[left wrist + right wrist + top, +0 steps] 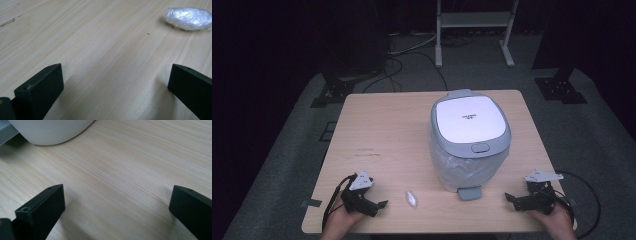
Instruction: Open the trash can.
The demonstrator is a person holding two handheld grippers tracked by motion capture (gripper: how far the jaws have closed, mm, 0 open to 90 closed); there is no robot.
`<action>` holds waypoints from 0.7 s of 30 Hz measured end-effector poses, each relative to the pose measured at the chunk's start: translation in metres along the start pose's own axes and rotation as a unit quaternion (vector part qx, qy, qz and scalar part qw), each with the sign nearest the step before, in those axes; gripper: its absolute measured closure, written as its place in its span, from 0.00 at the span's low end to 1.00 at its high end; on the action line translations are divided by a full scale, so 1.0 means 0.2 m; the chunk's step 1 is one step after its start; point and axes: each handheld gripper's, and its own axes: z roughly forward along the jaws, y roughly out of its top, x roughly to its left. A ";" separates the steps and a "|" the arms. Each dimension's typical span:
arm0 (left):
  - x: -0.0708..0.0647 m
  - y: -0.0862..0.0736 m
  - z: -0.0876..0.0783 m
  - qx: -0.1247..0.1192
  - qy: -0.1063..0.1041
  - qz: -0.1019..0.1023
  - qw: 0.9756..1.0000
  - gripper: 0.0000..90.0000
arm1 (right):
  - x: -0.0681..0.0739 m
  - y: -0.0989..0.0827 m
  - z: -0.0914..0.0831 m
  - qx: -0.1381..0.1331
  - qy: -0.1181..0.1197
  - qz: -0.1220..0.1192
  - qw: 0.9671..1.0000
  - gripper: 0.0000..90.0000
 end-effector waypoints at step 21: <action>0.01 0.01 0.01 -0.001 -0.002 0.002 1.000 0.00 | 0.02 0.04 -0.07 0.004 0.017 0.008 1.000 0.13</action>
